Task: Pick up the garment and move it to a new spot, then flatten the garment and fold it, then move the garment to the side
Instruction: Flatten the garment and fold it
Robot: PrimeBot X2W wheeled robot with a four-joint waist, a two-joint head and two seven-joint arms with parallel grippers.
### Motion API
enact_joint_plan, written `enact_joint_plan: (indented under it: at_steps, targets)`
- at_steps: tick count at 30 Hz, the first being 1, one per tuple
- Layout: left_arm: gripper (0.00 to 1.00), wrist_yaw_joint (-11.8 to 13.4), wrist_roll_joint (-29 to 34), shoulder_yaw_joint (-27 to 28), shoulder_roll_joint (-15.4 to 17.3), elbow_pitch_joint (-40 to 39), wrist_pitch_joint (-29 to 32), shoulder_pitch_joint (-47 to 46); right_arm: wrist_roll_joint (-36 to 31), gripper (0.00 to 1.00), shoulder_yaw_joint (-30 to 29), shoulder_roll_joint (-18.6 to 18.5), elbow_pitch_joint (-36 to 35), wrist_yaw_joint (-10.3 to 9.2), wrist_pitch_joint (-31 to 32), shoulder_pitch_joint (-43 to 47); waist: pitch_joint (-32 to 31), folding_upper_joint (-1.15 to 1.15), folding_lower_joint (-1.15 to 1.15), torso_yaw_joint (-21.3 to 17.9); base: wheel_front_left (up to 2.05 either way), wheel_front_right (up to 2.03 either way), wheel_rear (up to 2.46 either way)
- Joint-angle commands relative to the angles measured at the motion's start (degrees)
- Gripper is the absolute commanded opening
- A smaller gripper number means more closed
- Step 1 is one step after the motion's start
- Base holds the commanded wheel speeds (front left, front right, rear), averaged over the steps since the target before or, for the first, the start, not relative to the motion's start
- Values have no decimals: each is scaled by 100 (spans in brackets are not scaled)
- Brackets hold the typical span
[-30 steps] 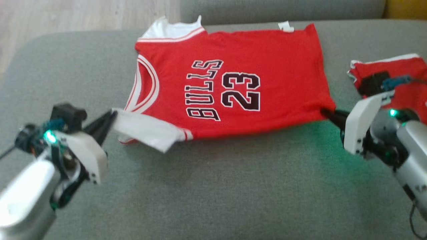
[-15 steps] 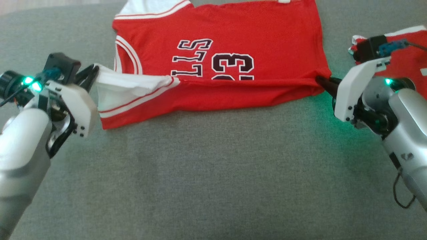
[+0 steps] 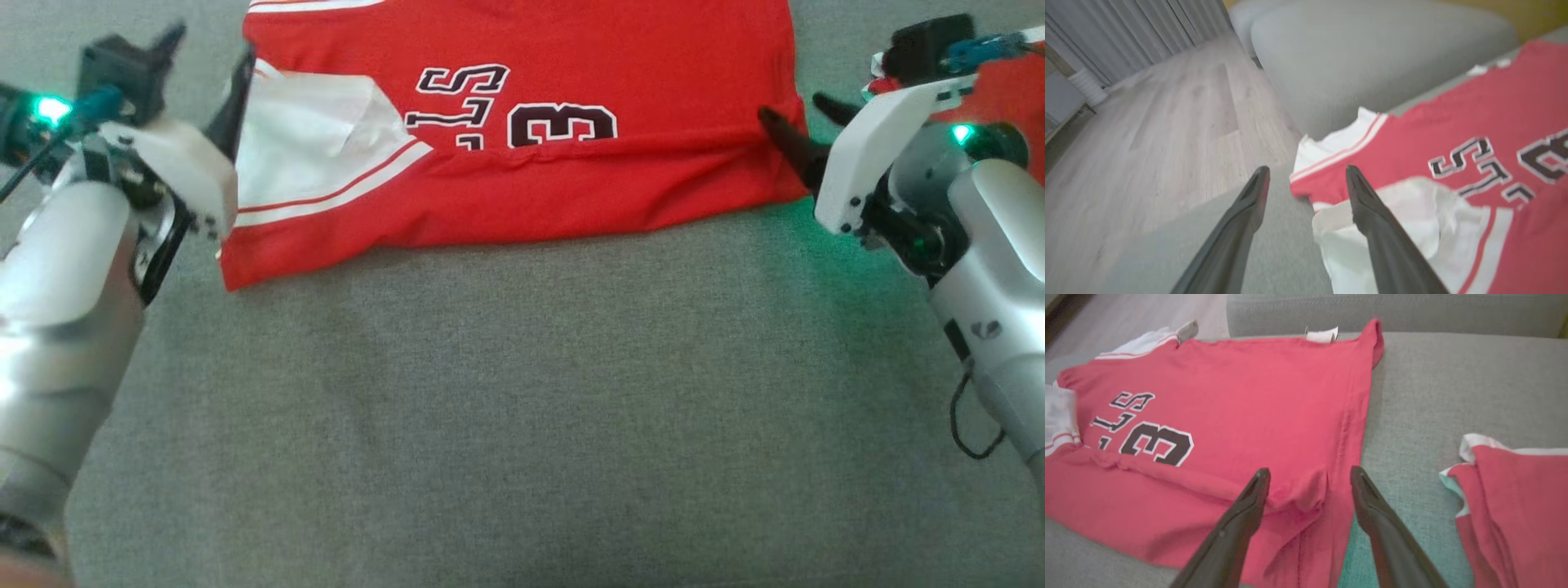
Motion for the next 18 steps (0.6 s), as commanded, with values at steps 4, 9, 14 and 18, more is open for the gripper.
enact_joint_plan:
  at_steps: [4,9,14,18]
  targets:
    - [100,243,-199,561,-5,18,-893,-373,-97,100,-230,37,-77,-4,-653,-135,-181,0,-1,64,0,0,0]
    - [100,390,-436,1041,-184,-257,-1214,-61,-555,100,-338,55,-225,-4,-1828,23,-512,0,-1,132,0,0,0]
    - [100,625,-233,1592,-277,-1322,-1226,761,-870,100,-798,277,-286,-4,-2790,423,-876,0,-1,215,0,0,0]
    - [100,830,4,1950,-405,-2082,-1227,1635,-1211,100,-1308,617,-397,-4,-3303,881,-1134,0,-1,248,0,0,0]
